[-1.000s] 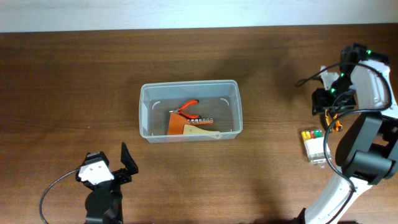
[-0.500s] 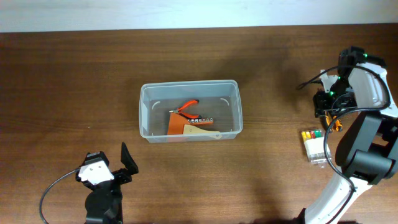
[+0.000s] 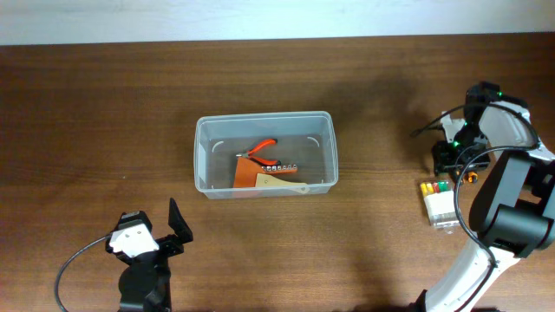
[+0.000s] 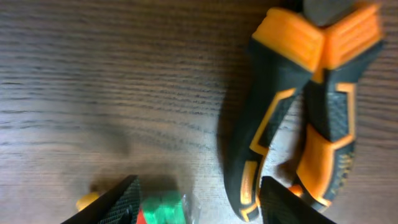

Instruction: Pack container

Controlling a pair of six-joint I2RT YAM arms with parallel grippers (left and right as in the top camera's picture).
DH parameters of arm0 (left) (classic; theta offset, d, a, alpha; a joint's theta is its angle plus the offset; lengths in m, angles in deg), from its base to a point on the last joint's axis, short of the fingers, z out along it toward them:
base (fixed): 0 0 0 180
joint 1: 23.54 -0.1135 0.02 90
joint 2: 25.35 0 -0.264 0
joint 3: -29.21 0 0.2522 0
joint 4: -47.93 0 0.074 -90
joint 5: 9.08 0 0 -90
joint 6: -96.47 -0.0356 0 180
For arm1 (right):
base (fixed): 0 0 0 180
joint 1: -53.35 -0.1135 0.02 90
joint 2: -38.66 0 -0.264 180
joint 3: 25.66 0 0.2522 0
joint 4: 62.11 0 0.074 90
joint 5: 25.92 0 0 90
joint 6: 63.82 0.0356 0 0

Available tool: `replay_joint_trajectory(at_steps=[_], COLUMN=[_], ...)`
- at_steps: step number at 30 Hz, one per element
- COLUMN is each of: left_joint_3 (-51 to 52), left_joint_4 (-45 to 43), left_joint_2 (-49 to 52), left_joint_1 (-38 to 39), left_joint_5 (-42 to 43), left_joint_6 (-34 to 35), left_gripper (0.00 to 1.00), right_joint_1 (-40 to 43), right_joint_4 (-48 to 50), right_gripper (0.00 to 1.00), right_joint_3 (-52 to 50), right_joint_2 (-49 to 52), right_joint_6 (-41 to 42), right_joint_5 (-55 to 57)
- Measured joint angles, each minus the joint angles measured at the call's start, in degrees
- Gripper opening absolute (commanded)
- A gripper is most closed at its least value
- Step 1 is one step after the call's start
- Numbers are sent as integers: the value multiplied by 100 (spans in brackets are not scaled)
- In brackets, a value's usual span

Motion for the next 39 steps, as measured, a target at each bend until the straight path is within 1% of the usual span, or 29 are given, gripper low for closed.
replay_joint_trajectory(at_steps=[5,10,12,14,21,22,27,31,36,39], left_joint_3=[0,0,0,0,0,0,0,0,0,0], left_joint_4=[-2,0,0,0,0,0,-2,-2,0,0], left_joint_2=[0,0,0,0,0,0,0,0,0,0], left_joint_1=[0,0,0,0,0,0,0,0,0,0], left_joint_5=[0,0,0,0,0,0,0,0,0,0], left_joint_6=[0,0,0,0,0,0,0,0,0,0], left_gripper=[99,99,99,99,99,99,99,99,99,99], right_joint_1=[50,83,85,85,83,85,92,96,96,92], right_joint_4=[297,435,516,570,754,774,839,826,584,348], right_gripper=[61,61,61,58,28,21,9,4,4,4], right_joint_3=[-286,-295,-295,-295,-295,-295,-302,-297,-162,216], right_joint_2=[0,-7,-11,-13,-13,-13,-13,-15,-17,-22], right_joint_6=[50,70,66,68,219,232,299,387,415,431], right_joint_5=[-7,-15,-28,-33,-76,-79,-55,-50,-210,-461])
